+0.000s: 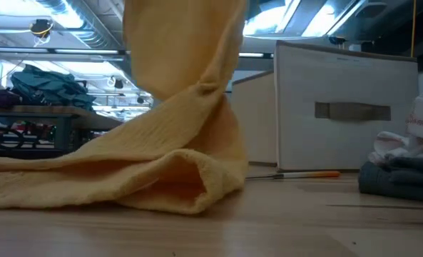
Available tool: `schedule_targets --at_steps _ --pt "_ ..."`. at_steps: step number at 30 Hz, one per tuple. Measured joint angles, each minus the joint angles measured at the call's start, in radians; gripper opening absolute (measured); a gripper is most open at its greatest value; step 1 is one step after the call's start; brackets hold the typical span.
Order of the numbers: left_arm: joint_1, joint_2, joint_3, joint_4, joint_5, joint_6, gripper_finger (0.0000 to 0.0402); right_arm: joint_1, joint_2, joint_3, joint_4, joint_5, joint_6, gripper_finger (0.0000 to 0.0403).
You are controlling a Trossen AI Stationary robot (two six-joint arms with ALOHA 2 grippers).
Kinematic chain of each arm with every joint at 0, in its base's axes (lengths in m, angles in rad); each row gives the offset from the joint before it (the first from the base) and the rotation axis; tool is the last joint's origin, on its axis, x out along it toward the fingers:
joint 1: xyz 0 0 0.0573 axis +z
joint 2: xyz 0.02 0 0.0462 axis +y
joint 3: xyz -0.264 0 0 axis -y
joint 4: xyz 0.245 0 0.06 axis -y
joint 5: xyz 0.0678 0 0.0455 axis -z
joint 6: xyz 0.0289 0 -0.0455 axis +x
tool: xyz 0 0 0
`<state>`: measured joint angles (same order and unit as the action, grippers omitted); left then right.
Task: Fold towel
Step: Fold the orange kitchen towel
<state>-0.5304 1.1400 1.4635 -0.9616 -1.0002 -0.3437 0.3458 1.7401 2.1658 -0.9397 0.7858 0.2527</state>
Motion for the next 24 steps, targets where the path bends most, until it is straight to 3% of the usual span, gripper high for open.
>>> schedule_targets --at_steps 5,8,16,24 --pt "0.001 0.032 -0.033 0.001 0.171 -0.102 0.0004 0.022 0.002 0.000 -0.068 -0.196 0.026 0.0010" --pt "-0.001 0.061 -0.090 0.001 0.226 -0.164 0.0002 0.043 0.006 0.000 -0.125 -0.259 0.068 0.0010" --pt "0.000 0.162 -0.237 0.042 0.233 -0.236 0.0003 0.083 0.012 -0.001 -0.241 -0.272 0.176 0.0010" --pt "0.000 0.268 -0.297 0.209 0.231 -0.207 0.0012 0.086 0.012 -0.001 -0.240 -0.326 0.213 0.0010"
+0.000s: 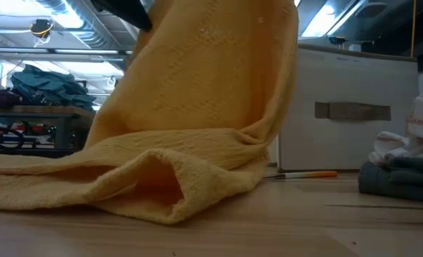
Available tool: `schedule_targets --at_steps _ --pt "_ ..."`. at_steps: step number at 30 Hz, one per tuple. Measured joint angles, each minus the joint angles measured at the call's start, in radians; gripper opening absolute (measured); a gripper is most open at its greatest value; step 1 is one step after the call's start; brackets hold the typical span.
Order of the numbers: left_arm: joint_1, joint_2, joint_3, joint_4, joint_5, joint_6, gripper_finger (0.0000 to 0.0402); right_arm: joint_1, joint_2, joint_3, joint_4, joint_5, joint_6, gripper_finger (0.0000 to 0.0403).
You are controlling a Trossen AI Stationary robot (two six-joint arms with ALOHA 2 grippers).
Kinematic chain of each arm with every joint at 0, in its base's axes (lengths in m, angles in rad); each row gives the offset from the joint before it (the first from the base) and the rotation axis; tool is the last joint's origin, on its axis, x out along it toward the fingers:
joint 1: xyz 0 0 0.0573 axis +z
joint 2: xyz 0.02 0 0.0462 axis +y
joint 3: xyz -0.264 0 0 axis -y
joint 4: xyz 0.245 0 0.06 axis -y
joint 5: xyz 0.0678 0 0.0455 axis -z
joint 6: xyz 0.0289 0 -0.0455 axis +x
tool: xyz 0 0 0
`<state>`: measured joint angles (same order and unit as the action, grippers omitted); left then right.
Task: Fold towel
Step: Fold the orange kitchen towel
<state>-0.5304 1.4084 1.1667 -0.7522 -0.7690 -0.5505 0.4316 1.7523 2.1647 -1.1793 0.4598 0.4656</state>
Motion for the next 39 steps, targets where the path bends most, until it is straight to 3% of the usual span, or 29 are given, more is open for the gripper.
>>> schedule_targets --at_steps 7,15,20,25,30,36,39 --pt "0.002 0.060 0.000 0.065 0.000 0.001 0.0040 0.000 0.000 0.000 0.000 -0.007 0.002 0.0010" --pt "0.022 0.062 -0.001 0.063 0.001 0.006 0.0126 0.001 0.000 0.000 0.000 -0.008 0.001 0.0010" --pt "0.066 0.102 -0.001 0.071 0.000 0.032 0.0157 0.001 0.000 0.000 0.001 -0.008 0.001 0.0010" --pt "0.115 0.164 -0.001 0.095 0.000 0.131 0.0158 0.001 0.000 0.000 -0.003 -0.038 0.000 0.0010" --pt "0.150 0.188 -0.001 0.108 0.000 0.157 0.0143 0.001 0.000 0.000 -0.033 -0.137 0.001 0.0010" --pt "0.159 0.183 -0.001 0.297 0.009 0.363 0.0129 0.001 0.000 0.000 -0.128 -0.218 0.057 0.0010" --pt "0.157 0.175 -0.001 0.434 0.072 0.496 0.0127 0.001 0.000 0.000 -0.178 -0.221 0.088 0.0010"
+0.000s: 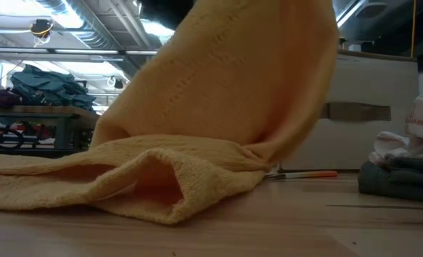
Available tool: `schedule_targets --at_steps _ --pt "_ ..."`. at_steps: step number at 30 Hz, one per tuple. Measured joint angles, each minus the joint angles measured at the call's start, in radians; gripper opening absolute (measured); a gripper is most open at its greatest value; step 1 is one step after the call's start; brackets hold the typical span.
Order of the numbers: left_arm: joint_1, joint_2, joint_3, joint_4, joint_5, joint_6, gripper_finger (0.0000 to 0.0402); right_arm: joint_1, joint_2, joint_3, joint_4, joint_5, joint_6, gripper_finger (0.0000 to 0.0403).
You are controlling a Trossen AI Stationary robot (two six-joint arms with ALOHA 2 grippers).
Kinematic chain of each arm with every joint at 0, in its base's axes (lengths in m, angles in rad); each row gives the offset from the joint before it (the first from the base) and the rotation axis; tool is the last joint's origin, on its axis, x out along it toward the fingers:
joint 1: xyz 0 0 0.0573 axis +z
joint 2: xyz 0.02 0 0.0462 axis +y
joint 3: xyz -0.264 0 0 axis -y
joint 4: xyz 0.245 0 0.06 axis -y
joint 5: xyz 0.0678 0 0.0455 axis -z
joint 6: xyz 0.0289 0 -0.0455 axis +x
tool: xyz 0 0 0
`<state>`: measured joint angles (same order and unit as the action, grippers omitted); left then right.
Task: Fold towel
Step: Fold the orange kitchen towel
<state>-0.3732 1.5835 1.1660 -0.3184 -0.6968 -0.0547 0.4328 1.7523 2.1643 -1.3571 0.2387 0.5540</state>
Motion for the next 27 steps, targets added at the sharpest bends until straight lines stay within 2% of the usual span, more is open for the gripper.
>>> schedule_targets --at_steps 7,13,19,24,27 --pt "0.007 -0.018 0.000 0.282 0.102 0.202 0.0127 0.033 0.000 0.000 -0.038 -0.030 0.018 0.0010" --pt "0.055 -0.018 0.000 0.463 0.387 0.277 0.0127 0.077 0.000 0.000 -0.038 -0.017 0.018 0.0010" --pt "0.103 -0.018 0.000 0.532 0.466 0.334 0.0127 0.098 0.012 0.000 -0.036 -0.004 0.016 0.0010" --pt "0.147 -0.018 0.001 0.580 0.780 0.345 0.0127 0.098 0.040 0.000 -0.039 -0.011 -0.013 0.0010" --pt "0.159 -0.018 0.001 0.576 0.872 0.331 0.0127 0.097 0.055 0.000 -0.036 -0.016 -0.045 0.0010"
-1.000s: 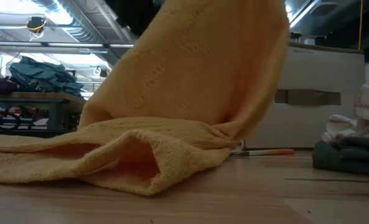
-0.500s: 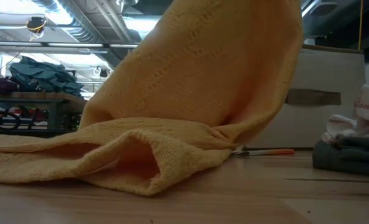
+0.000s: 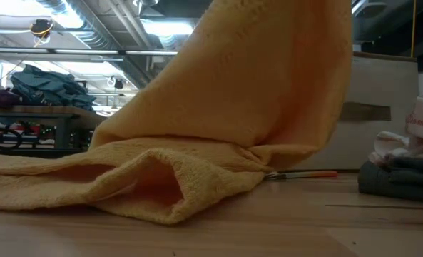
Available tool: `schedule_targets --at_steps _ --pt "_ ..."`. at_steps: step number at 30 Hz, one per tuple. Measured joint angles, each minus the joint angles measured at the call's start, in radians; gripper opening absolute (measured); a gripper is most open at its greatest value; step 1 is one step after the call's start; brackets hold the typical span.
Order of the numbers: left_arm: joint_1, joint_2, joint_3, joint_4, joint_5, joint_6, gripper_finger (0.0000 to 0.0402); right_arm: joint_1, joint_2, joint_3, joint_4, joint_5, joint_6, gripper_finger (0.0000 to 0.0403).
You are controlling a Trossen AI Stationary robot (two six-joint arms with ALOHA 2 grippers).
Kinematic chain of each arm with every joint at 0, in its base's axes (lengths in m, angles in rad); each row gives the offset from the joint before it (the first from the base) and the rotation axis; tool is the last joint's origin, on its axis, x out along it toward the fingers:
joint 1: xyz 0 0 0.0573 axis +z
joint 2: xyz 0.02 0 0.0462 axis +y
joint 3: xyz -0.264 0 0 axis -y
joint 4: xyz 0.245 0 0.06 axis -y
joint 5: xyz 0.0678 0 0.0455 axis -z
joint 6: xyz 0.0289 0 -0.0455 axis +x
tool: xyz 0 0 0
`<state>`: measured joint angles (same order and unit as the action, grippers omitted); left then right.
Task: Fold towel
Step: Fold the orange kitchen towel
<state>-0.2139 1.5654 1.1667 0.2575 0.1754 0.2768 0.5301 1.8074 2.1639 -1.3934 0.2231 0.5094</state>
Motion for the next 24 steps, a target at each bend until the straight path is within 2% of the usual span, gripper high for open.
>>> schedule_targets --at_steps 5,11,16,24 --pt "0.007 0.000 0.000 -0.005 0.055 -0.030 0.0127 0.000 0.013 0.000 0.012 -0.002 -0.046 0.0010" --pt "-0.010 0.000 0.000 -0.016 0.061 -0.131 0.0127 0.000 0.015 0.000 0.012 0.047 -0.047 0.0010" --pt "-0.020 0.006 0.000 -0.023 0.060 -0.129 0.0127 0.000 0.015 0.000 0.013 0.050 -0.047 0.0010" --pt "-0.029 0.006 0.000 -0.149 0.060 -0.148 0.0127 0.000 0.015 0.000 0.014 0.054 -0.047 0.0010"
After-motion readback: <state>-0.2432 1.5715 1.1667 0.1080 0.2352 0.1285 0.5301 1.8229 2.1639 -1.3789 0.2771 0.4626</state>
